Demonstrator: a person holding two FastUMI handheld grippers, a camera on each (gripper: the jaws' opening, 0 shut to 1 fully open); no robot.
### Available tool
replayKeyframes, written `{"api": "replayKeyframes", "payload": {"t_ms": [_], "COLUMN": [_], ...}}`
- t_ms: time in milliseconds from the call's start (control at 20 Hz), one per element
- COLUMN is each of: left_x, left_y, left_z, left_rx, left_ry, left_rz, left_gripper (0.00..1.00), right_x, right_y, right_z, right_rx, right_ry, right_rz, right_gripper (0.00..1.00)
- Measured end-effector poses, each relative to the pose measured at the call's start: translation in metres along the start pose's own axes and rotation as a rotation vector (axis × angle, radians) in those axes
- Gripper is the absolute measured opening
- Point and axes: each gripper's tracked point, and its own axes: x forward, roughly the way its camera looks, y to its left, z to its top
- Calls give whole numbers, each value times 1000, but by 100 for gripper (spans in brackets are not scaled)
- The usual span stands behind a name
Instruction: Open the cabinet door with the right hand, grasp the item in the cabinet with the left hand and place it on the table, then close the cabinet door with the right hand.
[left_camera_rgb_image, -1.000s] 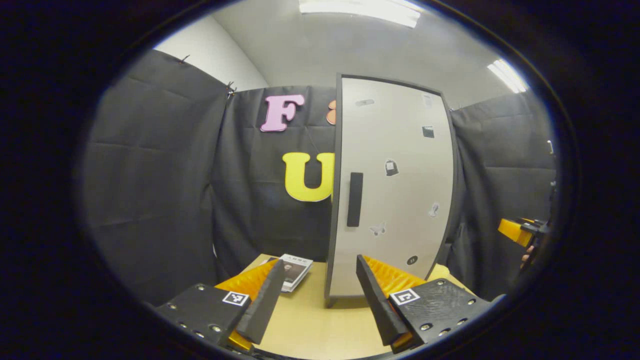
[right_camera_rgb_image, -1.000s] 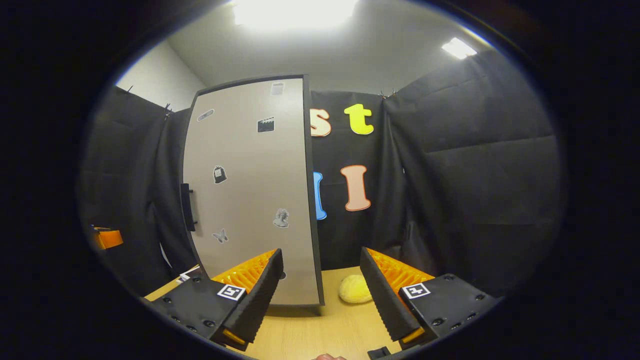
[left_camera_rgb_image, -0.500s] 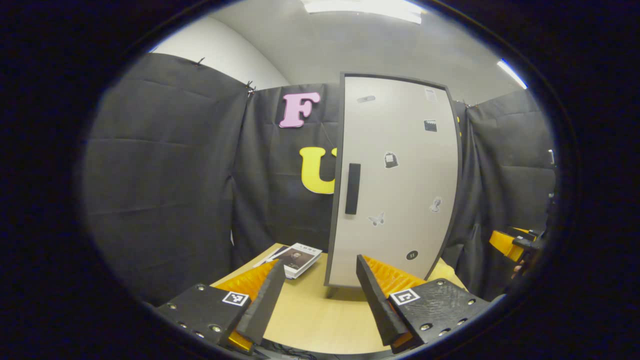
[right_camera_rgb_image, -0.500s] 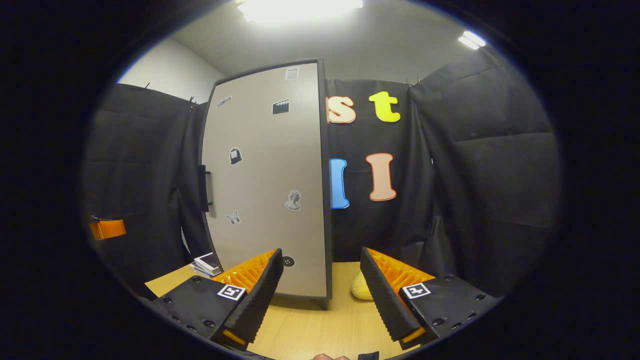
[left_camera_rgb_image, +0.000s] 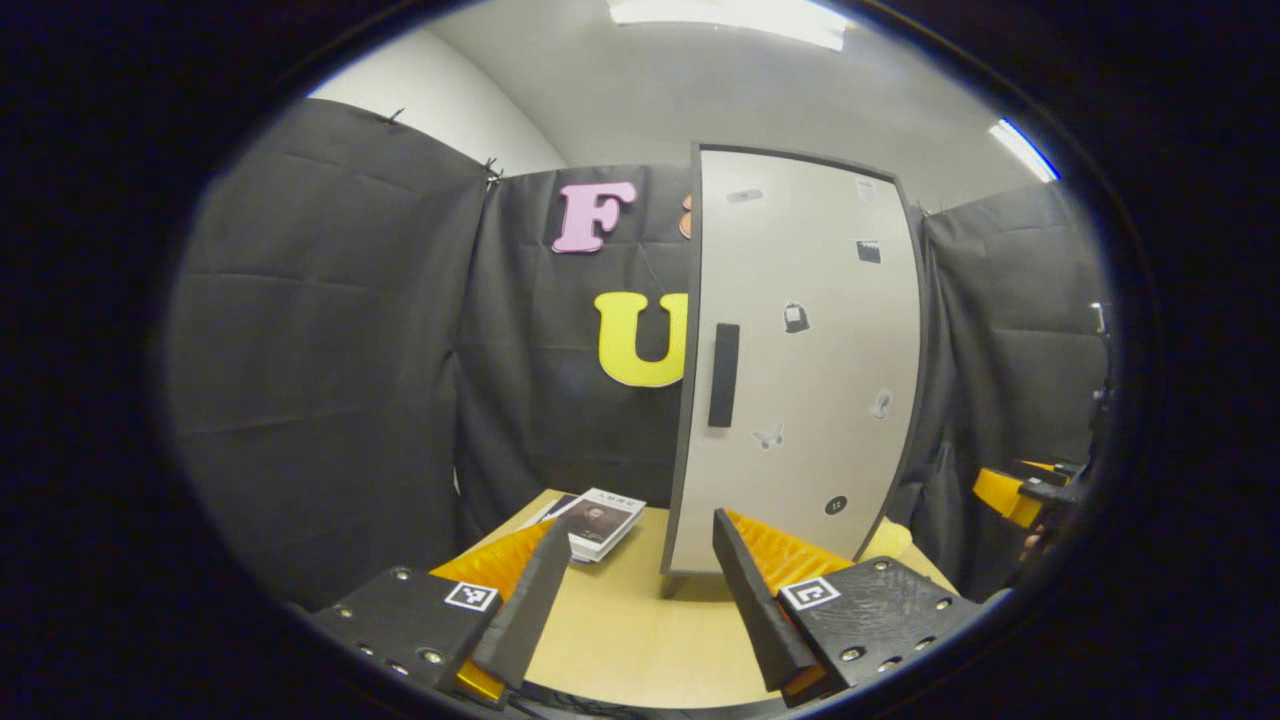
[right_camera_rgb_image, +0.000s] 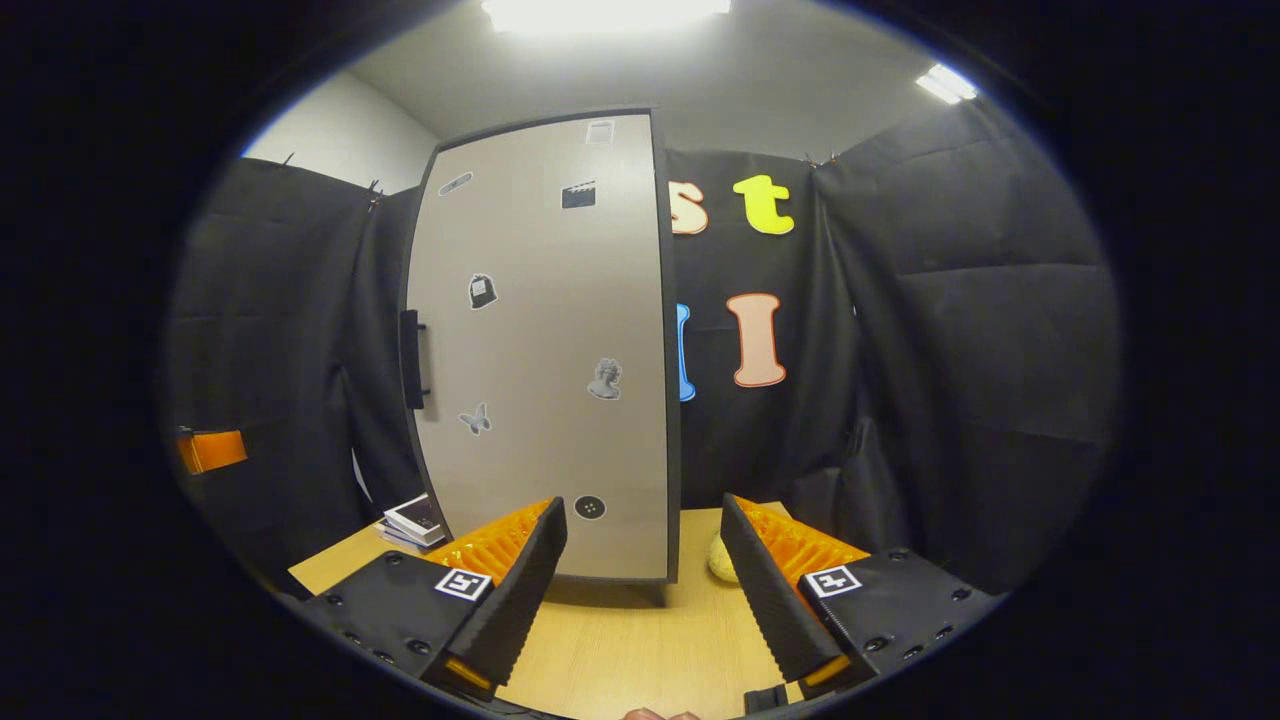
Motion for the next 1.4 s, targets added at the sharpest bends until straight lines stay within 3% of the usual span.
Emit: {"api": "replayKeyframes", "payload": {"t_ms": [250, 500, 650, 900, 1100, 1400], "left_x": [13, 18, 19, 20, 18, 23], "left_y": [27, 57, 68, 106, 126, 139], "left_z": [-3, -15, -27, -28, -38, -49], "left_rx": [27, 75, 5, -21, -26, -44], "left_ry": [-10, -18, 7, -5, -2, 26], "left_rz": [-74, -103, -132, -81, -46, -27], "left_gripper": [87, 87, 87, 87, 87, 87], "right_x": [5, 28, 44, 77, 108, 151], "right_y": [42, 104, 152, 213, 253, 282], "right_z": [7, 52, 76, 99, 106, 112], "right_rx": [56, 85, 80, 12, 65, -2], "right_ry": [2, -4, 7, -3, 7, -12], "right_rz": [-24, 79, 154, 182, 192, 152], "right_gripper": [98, 98, 98, 98, 98, 98]}}
